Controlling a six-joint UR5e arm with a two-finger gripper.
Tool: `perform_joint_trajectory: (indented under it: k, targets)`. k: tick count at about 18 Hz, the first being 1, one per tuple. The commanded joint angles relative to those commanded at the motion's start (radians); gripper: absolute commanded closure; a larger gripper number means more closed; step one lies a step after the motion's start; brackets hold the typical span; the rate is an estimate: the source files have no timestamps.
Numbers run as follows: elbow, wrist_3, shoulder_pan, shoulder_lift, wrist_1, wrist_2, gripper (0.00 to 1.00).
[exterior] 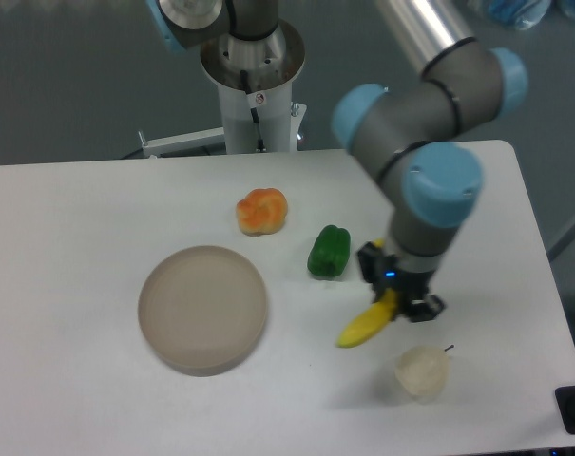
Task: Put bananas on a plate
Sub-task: 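Carry the held yellow banana with the gripper over to the beige plate, then lower the banana onto the plate surface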
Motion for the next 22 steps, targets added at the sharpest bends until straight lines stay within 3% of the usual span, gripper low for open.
perform_joint_trajectory:
  k: [5, 10, 14, 22]
  targets:
    - [-0.069, -0.175, -0.133, 0.008, 0.000, 0.002, 1.00]
    - [-0.123, -0.284, -0.207, -0.003, 0.020, 0.000, 1.00]
    - [-0.161, -0.344, -0.230, -0.008, 0.092, 0.000, 1.00]
    - [-0.177, -0.342, -0.241, -0.043, 0.107, 0.000, 1.00]
